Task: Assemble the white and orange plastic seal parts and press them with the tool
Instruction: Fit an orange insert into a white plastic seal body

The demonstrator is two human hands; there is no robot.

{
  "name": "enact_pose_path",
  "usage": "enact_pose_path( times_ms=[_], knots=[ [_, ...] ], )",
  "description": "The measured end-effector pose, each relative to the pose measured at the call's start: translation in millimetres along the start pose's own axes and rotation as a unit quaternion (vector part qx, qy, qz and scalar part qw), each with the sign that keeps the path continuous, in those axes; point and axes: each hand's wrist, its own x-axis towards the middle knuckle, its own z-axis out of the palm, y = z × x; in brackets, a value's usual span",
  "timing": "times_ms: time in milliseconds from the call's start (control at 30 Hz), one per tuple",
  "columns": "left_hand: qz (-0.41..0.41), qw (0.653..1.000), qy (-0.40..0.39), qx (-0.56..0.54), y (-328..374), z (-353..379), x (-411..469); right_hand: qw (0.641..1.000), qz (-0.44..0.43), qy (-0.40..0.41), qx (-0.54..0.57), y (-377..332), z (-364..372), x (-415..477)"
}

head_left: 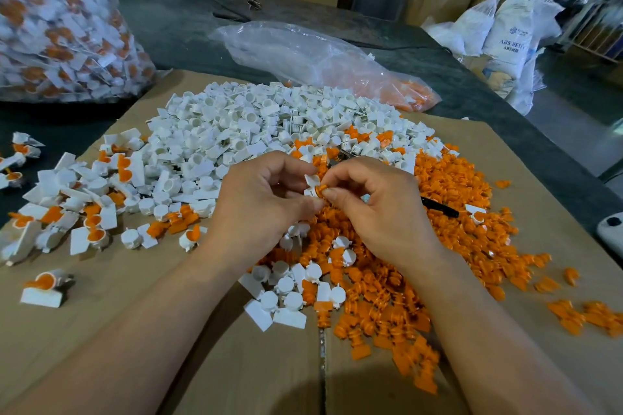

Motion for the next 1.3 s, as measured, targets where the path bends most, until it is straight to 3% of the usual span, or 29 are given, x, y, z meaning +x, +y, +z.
enact_pose_path(
  times_ms=[333,567,1300],
  knots=[
    [-0.024,0.993,-0.017,-0.116,2,-1,-1,0.998,-0.048,0.036,-0.018,0,0,-1],
    [-0.041,0.989,0.010,-0.144,3,-1,1,0.998,-0.008,0.042,0.040,-1,3,-2],
    [-0.045,0.986,0.055,-0.152,2,5,3,0.992,-0.003,0.100,0.072,-3,10,-1]
  ],
)
